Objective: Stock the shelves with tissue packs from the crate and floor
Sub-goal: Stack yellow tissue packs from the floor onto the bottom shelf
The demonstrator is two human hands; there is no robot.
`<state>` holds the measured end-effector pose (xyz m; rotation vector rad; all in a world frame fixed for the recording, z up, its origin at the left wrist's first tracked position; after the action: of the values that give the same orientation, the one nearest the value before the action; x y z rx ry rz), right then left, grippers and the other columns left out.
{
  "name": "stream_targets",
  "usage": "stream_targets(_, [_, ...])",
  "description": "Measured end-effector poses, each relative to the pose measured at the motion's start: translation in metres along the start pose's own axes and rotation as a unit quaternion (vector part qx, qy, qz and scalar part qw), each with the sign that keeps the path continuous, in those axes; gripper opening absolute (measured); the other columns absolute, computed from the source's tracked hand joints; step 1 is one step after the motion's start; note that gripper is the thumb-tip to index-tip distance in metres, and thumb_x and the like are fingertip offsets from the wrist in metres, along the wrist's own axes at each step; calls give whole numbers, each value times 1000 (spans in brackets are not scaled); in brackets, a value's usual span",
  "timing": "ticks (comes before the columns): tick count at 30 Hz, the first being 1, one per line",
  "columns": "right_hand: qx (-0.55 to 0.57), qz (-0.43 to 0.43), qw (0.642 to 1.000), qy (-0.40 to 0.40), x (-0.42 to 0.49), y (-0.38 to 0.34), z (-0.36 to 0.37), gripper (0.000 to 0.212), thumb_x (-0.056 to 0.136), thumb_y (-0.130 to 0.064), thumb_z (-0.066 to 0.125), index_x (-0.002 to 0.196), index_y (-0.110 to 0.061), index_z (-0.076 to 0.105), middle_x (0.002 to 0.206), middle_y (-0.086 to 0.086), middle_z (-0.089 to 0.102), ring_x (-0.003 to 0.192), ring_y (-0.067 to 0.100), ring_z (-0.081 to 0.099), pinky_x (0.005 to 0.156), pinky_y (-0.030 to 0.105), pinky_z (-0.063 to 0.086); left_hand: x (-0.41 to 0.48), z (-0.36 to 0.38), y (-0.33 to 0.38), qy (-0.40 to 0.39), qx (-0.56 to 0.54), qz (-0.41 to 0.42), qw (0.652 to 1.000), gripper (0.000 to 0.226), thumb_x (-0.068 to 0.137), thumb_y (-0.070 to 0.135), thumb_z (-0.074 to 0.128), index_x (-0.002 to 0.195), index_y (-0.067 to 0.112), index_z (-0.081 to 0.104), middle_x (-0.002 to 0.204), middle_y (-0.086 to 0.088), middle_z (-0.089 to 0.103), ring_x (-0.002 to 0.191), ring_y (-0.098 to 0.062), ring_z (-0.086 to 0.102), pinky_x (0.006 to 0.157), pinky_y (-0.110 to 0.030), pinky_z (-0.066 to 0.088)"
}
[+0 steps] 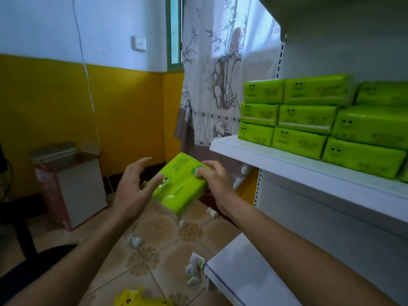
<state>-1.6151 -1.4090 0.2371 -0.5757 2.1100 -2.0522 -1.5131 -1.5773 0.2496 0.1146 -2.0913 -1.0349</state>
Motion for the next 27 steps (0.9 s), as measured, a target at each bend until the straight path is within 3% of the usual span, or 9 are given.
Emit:
stream_targets(3, [-17, -31, 999, 0, -7, -39, -5, 52, 54, -27, 56, 104, -15, 53, 89, 0, 54, 80, 16, 53, 69, 30, 43, 13, 7, 24, -118, -55, -21, 991, 87, 52, 70, 56, 132, 39, 39, 123, 0, 56, 99, -11, 61, 84, -32, 50])
stream_targets(7, [-67, -79, 995, 14, -10, -90, -24, 30, 68, -28, 63, 96, -22, 56, 96, 3, 58, 87, 20, 55, 74, 34, 46, 27, 33, 75, -223, -152, -7, 963, 77, 53, 54, 72, 119, 64, 33, 117, 5, 53, 102, -15, 58, 71, -23, 54])
stream_targets(9, [-131, -114, 983, 51, -11, -115, -39, 29, 85, -24, 62, 112, -19, 55, 111, 3, 56, 94, 16, 54, 72, 28, 44, 42, 40, 97, -223, -200, -3, 954, 67, 59, 39, 72, 117, 52, 42, 113, 4, 53, 100, -18, 58, 64, -19, 53])
stream_targets(12, [-234, -196, 943, 134, -21, -149, -65, 44, 89, -29, 59, 130, -20, 47, 130, 2, 50, 113, 16, 52, 90, 31, 44, 71, 50, 113, -189, -214, -13, 958, 59, 69, 28, 80, 117, 31, 45, 100, 2, 56, 86, -18, 62, 61, -29, 56])
stream_targets(15, [-327, -254, 889, 194, -40, -167, -85, 57, 87, -41, 59, 138, -28, 39, 144, 1, 38, 132, 18, 37, 107, 36, 35, 95, 65, 125, -105, -188, -17, 976, 59, 63, 44, 81, 107, 32, 43, 101, 1, 60, 87, -21, 61, 71, -39, 55])
stream_targets(19, [-427, -218, 855, 197, -55, -162, -106, 83, 75, -57, 66, 143, -44, 22, 158, -3, 1, 145, 16, 9, 115, 36, 26, 103, 93, 160, -36, -230, -46, 971, 53, 73, 39, 75, 110, 21, 42, 98, -2, 59, 84, -19, 57, 65, -30, 49])
stream_targets(22, [-436, -220, 837, 247, -69, -168, -137, 85, 75, -48, 71, 144, -41, 23, 158, 0, -9, 146, 16, 4, 112, 30, 23, 96, 121, 197, -88, -293, -7, 952, 64, 66, 48, 76, 114, 24, 43, 94, 5, 59, 91, -18, 60, 78, -37, 53])
stream_targets(24, [-417, -237, 829, 286, -83, -177, -163, 80, 76, -38, 74, 143, -35, 31, 158, 5, -1, 145, 16, 9, 109, 21, 21, 84, 139, 222, -146, -344, 36, 927, 58, 71, 36, 78, 116, 29, 41, 96, 9, 58, 96, -21, 62, 75, -42, 57])
stream_targets(27, [-415, -245, 813, 327, -109, -191, -203, 75, 73, -32, 77, 139, -30, 41, 154, 7, 17, 142, 14, 20, 96, 7, 20, 65, 152, 257, -177, -300, 154, 925, 76, 72, 25, 77, 133, 32, 32, 108, 17, 52, 91, -12, 63, 71, -27, 55])
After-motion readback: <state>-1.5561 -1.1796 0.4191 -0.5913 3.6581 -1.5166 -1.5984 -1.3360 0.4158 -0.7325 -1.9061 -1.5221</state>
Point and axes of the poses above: each hand's wrist, its own x-axis towards the middle knuckle, its own z-axis out of the palm, y = z × x, the point moved 9 cm from there along x, towards the middle knuckle
